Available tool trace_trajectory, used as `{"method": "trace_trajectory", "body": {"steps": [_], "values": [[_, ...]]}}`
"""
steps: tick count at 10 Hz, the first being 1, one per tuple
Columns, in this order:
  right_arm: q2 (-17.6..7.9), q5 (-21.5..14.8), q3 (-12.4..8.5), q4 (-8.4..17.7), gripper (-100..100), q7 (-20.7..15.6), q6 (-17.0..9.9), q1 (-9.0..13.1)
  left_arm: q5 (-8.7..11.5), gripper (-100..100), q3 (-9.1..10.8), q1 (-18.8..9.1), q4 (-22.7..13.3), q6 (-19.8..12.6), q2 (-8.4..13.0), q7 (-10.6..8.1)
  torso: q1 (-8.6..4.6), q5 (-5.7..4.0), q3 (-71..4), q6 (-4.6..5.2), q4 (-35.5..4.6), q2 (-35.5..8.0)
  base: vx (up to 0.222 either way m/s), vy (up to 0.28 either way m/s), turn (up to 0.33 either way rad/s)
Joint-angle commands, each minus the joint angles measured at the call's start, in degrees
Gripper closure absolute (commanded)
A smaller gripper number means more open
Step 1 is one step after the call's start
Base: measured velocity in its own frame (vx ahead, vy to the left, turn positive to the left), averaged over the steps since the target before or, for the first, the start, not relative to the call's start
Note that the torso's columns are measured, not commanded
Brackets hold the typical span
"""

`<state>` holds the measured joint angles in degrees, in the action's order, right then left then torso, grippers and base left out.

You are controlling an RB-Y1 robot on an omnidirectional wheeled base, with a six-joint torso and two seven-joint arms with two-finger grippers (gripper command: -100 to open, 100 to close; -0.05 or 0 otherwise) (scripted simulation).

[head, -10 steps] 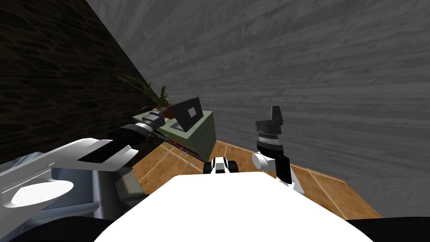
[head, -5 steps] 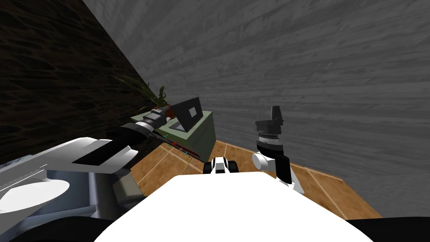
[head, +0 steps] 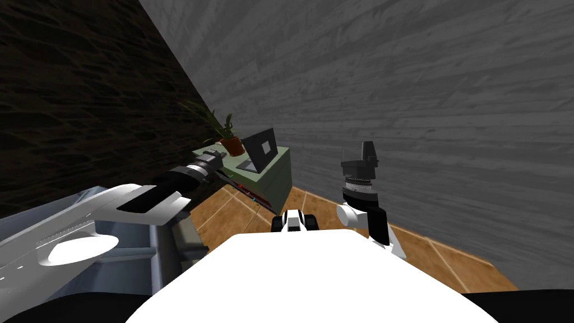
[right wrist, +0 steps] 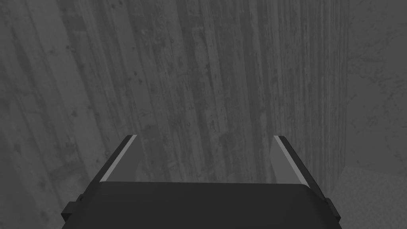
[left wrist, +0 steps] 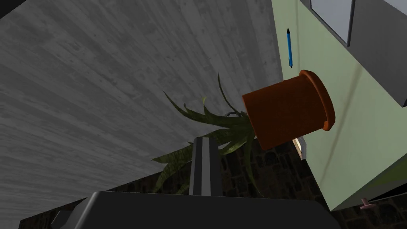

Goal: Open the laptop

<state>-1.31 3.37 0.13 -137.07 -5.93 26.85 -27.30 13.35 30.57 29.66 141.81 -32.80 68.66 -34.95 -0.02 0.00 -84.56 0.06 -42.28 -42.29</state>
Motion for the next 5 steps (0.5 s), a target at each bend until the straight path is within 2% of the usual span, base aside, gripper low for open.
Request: {"method": "trace_trajectory", "body": {"steps": [1, 2, 3, 5], "values": [[0.0, 0.0, 0.0, 0.0, 0, 0.0, 0.0, 0.0, 2.9, 100, -4.45, -5.9, -5.0, 0.6, -3.2, 3.14, -0.14, -0.07, -0.1, 0.0, 0.0, 0.1, -0.037, 0.037, 0.333], [0.0, 0.0, 0.0, 0.0, 0, 0.0, 0.0, 0.0, 4.1, 100, -6.7, -8.1, -7.2, 0.6, -4.9, 4.46, 0.02, -0.01, 0.0, -0.15, 0.0, 0.0, -0.036, 0.042, 0.39], [0.0, 0.0, 0.0, 0.0, 0, 0.0, 0.0, 0.0, 4.1, 100, -7.24, -9.7, -9.0, 0.6, -6.3, 5.05, 0.08, 0.02, 0.0, -0.08, 0.0, -0.1, -0.014, 0.028, 0.071], [0.0, 0.0, 0.0, 0.0, 0, 0.0, 0.0, 0.0, 4.1, 100, -7.24, -13.3, -10.1, 0.6, -6.8, 5.05, -0.08, -0.05, -0.1, -0.01, 0.0, 0.1, 0.0, 0.009, -0.038]]}}
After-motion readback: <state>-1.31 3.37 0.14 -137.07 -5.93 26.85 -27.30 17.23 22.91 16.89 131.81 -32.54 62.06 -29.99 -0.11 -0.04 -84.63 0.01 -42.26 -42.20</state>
